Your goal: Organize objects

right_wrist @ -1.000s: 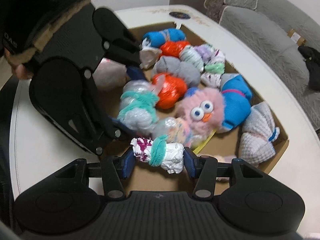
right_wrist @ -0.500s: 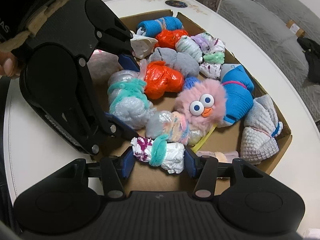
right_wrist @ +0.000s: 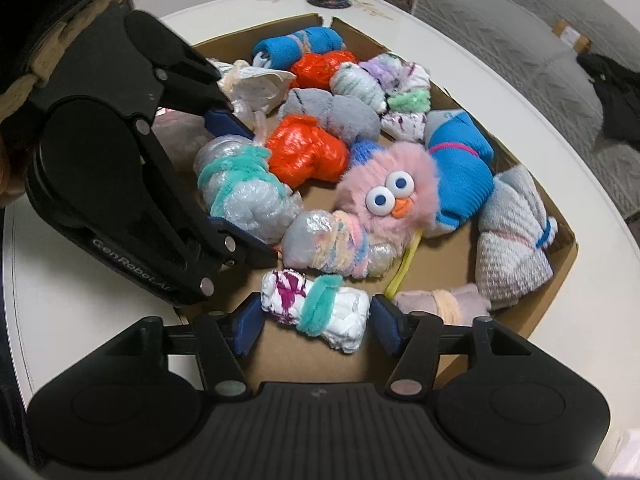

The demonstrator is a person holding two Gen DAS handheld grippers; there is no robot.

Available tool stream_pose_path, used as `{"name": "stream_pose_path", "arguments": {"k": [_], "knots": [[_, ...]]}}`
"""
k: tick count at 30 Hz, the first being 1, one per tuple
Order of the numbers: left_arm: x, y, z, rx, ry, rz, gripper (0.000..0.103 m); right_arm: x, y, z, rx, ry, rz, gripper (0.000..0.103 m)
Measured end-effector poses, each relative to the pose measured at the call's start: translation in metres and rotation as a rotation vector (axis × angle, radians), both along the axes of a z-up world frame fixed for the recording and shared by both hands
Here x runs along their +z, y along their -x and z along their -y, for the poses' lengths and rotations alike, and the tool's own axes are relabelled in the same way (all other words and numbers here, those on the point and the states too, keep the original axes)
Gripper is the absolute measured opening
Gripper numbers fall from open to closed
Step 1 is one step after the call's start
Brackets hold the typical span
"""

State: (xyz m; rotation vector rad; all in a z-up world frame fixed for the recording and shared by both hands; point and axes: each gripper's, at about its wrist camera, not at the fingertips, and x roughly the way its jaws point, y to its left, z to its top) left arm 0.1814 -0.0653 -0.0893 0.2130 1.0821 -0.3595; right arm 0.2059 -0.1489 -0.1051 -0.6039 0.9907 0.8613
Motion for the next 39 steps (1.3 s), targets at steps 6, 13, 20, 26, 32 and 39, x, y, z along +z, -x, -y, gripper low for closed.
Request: {"name": "stream_pose_path", "arguments": {"k": [6, 13, 20, 26, 32, 39], "knots": [[0.001, 0.005, -0.003, 0.081, 0.014, -0.001, 0.085, 0.002, 0.002, 0.010, -0.089, -0.031, -0.015, 0.065], [0.000, 0.014, -0.004, 0.163, 0.056, 0.006, 0.091, 0.009, 0.013, 0.019, -0.194, -0.064, -0.009, 0.073], [0.019, 0.029, -0.006, 0.238, 0.092, 0.069, 0.102, 0.015, 0.022, 0.026, -0.307, -0.101, 0.001, 0.082], [0.031, 0.045, -0.007, 0.302, 0.102, 0.141, 0.103, 0.021, 0.031, 0.033, -0.407, -0.150, 0.014, 0.090], [0.033, 0.049, -0.014, 0.381, 0.113, 0.143, 0.103, 0.024, 0.041, 0.031, -0.493, -0.198, 0.006, 0.098], [0.046, 0.072, -0.021, 0.386, 0.083, 0.182, 0.103, 0.032, 0.062, 0.039, -0.598, -0.281, 0.020, 0.102]]}}
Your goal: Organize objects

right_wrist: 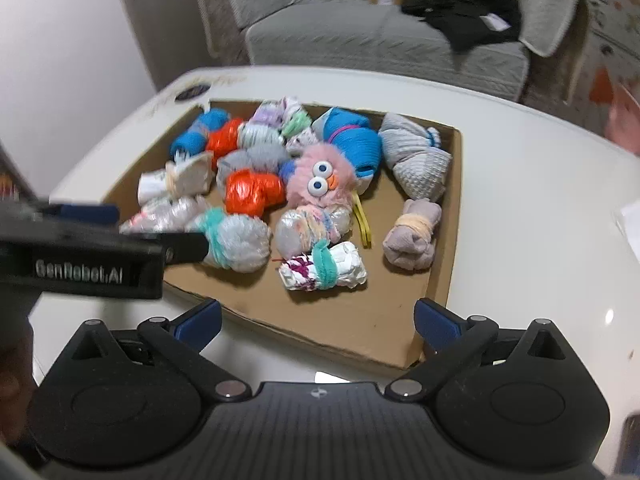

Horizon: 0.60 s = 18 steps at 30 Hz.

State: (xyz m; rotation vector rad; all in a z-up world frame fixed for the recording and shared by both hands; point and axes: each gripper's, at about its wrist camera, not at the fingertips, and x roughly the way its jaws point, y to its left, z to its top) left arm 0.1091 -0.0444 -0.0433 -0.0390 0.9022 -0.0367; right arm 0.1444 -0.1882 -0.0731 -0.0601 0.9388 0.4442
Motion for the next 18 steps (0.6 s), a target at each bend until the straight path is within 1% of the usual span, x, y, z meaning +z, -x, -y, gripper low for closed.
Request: {"name": "stream_pose_path", "arguments": {"k": [2, 8, 15, 18], "knots": [[0.000, 0.007, -0.001, -0.007, -0.015, 0.016, 0.103, 0.002, 0.006, 0.000, -0.020, -0.025, 0.010, 0.102], [0.003, 0.028, -0.015, 0.011, -0.084, 0.099, 0.103, 0.003, 0.022, -0.011, -0.023, -0.026, 0.042, 0.102], [0.025, 0.045, -0.040, 0.034, -0.053, 0.186, 0.103, 0.006, 0.030, -0.022, -0.008, -0.021, 0.066, 0.102], [0.031, 0.047, -0.048, 0.039, -0.054, 0.202, 0.103, 0.007, 0.031, -0.025, -0.006, -0.020, 0.073, 0.102]]}}
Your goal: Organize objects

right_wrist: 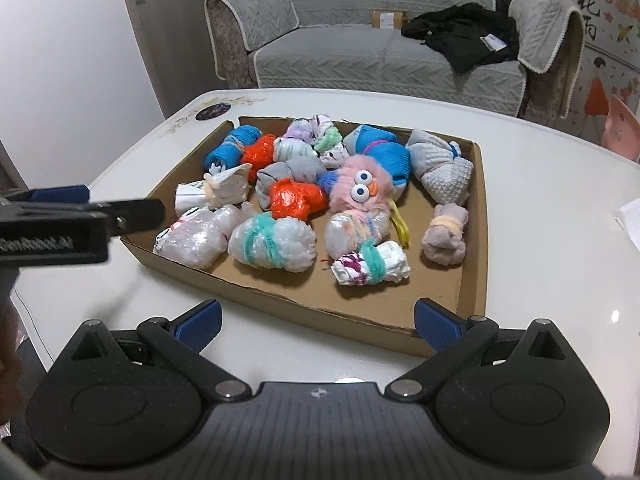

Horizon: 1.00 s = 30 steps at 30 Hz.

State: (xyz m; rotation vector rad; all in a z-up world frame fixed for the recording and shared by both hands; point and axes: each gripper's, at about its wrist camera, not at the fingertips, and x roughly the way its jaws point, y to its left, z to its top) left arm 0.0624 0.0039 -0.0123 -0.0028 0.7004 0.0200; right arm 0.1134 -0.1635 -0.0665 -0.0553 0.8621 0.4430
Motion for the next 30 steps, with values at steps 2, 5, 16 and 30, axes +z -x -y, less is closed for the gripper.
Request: {"name": "stream_pose_path", "arguments": {"k": [2, 5, 16, 30], "knots": [[0.002, 0.000, -0.005, 0.002, 0.007, 0.005, 0.103, -0.001, 0.000, -0.002, 0.004, 0.003, 0.000, 0.102], [0.003, 0.000, -0.011, 0.015, 0.006, 0.013, 0.103, 0.000, 0.000, -0.004, 0.002, 0.002, 0.005, 0.102], [0.007, -0.003, -0.022, 0.032, -0.007, 0.024, 0.103, 0.001, 0.001, -0.011, 0.004, 0.010, 0.014, 0.102], [0.017, -0.004, -0.032, 0.069, -0.023, 0.073, 0.102, 0.001, 0.000, -0.016, 0.007, 0.006, 0.014, 0.102]]}}
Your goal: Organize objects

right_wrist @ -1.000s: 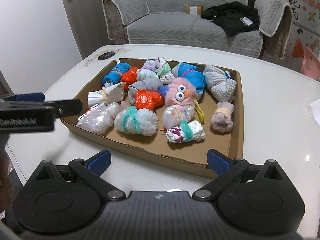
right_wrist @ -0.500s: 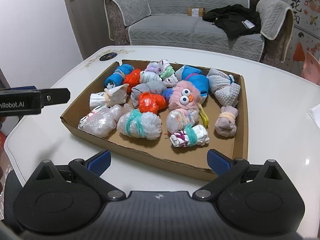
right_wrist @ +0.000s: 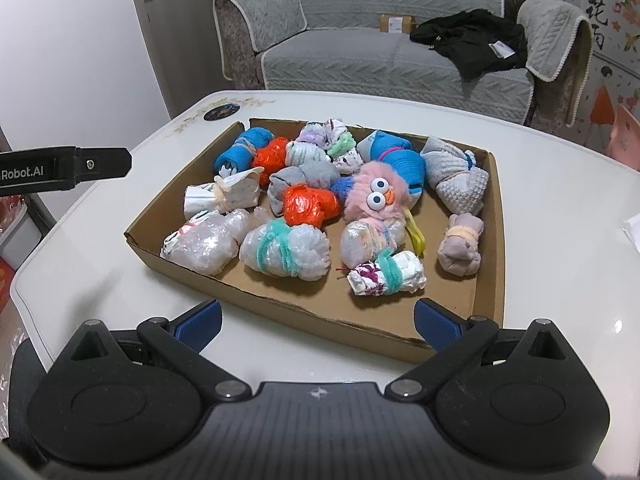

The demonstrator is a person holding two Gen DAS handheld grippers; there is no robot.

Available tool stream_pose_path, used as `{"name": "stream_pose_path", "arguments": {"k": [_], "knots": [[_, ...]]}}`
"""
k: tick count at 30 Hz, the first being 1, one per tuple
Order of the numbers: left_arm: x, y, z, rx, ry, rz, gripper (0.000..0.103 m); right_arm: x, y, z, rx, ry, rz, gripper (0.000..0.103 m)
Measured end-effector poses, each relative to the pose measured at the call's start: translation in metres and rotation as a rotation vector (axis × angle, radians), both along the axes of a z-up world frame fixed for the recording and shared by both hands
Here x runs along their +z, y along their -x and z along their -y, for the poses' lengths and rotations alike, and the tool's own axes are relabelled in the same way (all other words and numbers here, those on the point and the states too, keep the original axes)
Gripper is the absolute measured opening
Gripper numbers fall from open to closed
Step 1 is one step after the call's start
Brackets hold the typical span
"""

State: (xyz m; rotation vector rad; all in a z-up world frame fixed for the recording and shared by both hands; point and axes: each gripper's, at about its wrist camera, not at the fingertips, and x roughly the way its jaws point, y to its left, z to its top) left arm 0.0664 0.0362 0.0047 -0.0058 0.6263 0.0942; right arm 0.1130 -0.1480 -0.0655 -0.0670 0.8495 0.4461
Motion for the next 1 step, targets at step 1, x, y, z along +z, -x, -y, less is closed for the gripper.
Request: {"name": "stream_pose_path", "arguments": {"k": [1], "knots": [[0.0010, -0.0002, -0.0004, -0.002, 0.000, 0.002, 0.102, 0.0002, -0.0002, -0.0006, -0.001, 0.000, 0.002, 0.102]]}}
